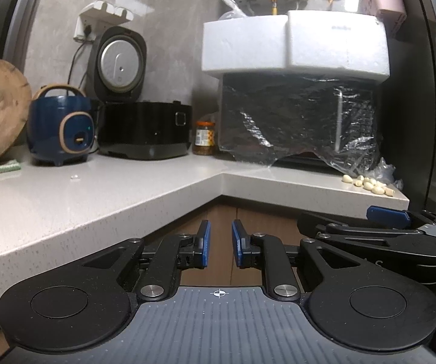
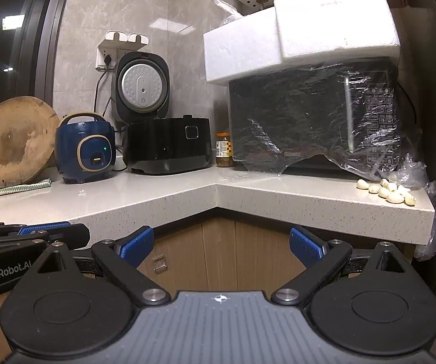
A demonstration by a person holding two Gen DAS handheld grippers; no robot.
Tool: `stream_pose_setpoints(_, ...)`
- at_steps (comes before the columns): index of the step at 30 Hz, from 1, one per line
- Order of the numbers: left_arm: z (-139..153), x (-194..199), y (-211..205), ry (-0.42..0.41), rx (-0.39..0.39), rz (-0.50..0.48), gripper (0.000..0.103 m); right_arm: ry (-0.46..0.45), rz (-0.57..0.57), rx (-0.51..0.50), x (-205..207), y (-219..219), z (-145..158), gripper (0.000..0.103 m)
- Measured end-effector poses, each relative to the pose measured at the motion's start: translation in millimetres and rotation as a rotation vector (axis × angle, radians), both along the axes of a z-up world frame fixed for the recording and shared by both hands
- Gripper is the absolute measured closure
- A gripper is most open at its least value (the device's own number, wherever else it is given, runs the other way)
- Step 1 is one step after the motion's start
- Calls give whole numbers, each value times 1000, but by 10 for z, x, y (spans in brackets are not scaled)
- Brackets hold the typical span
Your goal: Collect trash
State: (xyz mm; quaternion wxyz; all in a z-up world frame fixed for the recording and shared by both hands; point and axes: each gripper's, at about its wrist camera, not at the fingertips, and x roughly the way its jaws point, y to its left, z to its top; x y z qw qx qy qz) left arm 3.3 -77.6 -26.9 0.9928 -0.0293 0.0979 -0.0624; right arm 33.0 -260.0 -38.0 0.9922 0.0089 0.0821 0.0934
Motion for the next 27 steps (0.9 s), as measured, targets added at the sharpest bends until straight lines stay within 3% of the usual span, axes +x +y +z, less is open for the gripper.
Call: stream_pose_setpoints(27, -4, -2, 27, 14, 0, -4, 83, 8, -2, -12, -7, 48, -26, 6)
